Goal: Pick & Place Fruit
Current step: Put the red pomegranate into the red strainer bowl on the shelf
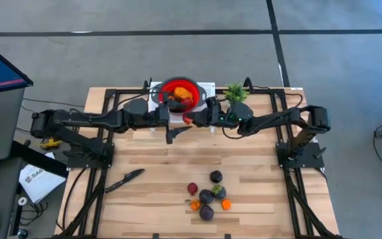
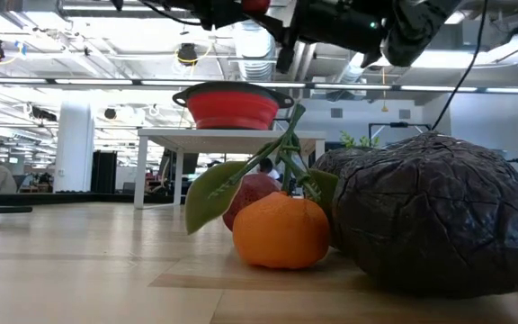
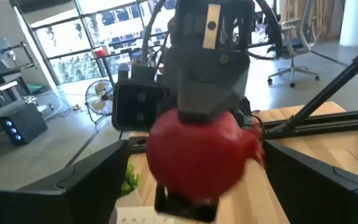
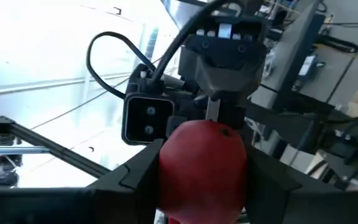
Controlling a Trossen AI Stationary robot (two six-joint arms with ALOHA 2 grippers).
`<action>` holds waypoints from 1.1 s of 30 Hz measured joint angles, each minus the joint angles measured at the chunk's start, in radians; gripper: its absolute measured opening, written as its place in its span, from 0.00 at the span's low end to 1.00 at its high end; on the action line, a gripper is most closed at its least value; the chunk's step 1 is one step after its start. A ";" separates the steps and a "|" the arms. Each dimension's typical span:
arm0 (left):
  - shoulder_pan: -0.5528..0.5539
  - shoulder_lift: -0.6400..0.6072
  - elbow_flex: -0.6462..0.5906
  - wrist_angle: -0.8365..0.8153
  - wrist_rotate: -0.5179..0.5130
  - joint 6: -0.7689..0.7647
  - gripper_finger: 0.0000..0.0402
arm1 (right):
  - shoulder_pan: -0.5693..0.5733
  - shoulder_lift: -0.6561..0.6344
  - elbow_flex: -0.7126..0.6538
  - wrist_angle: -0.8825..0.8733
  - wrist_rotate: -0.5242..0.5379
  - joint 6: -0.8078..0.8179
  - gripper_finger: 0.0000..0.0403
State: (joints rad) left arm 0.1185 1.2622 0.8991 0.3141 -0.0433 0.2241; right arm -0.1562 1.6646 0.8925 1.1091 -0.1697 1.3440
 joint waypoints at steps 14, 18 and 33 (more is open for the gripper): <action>-0.021 0.000 0.000 0.008 -0.021 -0.010 0.61 | 0.014 0.053 0.048 0.005 0.040 -0.005 0.48; -0.020 -0.011 -0.001 -0.004 -0.021 -0.097 0.54 | 0.012 0.053 0.049 -0.005 0.037 -0.007 0.50; 0.028 -0.216 0.001 -0.254 -0.003 -0.561 0.54 | -0.065 0.046 0.047 -0.036 0.013 -0.177 0.58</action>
State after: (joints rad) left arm 0.1470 1.0465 0.9002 0.0605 -0.0460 -0.3371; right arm -0.2209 1.7108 0.9394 1.0732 -0.1566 1.1672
